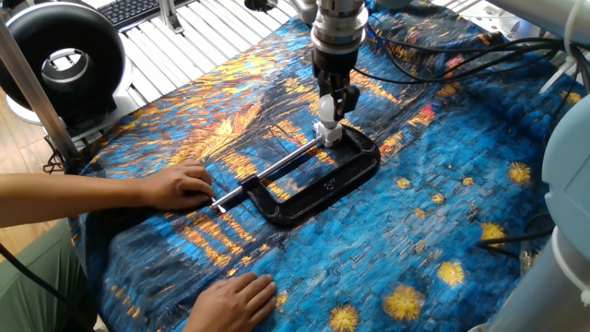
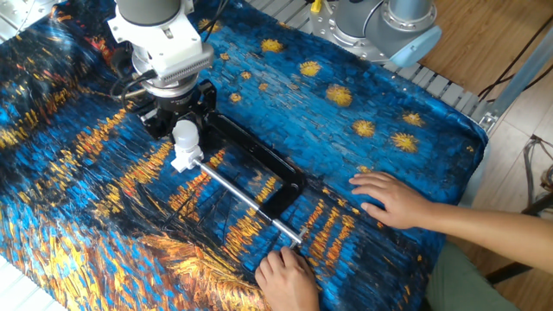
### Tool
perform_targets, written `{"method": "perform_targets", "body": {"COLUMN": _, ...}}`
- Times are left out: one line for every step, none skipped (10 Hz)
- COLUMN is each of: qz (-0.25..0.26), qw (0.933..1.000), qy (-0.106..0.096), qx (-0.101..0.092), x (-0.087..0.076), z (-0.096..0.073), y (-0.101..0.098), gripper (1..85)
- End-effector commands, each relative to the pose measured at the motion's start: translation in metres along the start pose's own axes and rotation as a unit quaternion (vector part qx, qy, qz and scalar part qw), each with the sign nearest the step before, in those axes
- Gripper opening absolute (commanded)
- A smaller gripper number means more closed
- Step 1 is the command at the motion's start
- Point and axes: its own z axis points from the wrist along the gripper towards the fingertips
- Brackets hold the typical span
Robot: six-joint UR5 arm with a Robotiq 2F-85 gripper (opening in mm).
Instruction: Install the light bulb by rotating it
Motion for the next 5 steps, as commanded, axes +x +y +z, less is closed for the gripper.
{"method": "perform_targets", "body": {"qz": 0.002, "qw": 1.0000, "qy": -0.005, "qx": 0.004, "x": -0.0016, "z": -0.0011, "y": -0.0027, "gripper": 51.3}}
{"method": "perform_targets", "body": {"qz": 0.003, "qw": 1.0000, "qy": -0.005, "qx": 0.007, "x": -0.0019, "z": -0.0012, "y": -0.0038, "gripper": 49.3}}
{"method": "perform_targets", "body": {"qz": 0.006, "qw": 0.9999, "qy": -0.007, "qx": 0.012, "x": -0.0027, "z": -0.0014, "y": -0.0067, "gripper": 47.3}}
{"method": "perform_targets", "body": {"qz": 0.013, "qw": 0.9997, "qy": -0.007, "qx": 0.018, "x": -0.0026, "z": -0.0019, "y": -0.0092, "gripper": 43.7}}
{"method": "perform_targets", "body": {"qz": 0.028, "qw": 0.9992, "qy": -0.011, "qx": 0.025, "x": -0.0040, "z": -0.0029, "y": -0.0118, "gripper": 38.3}}
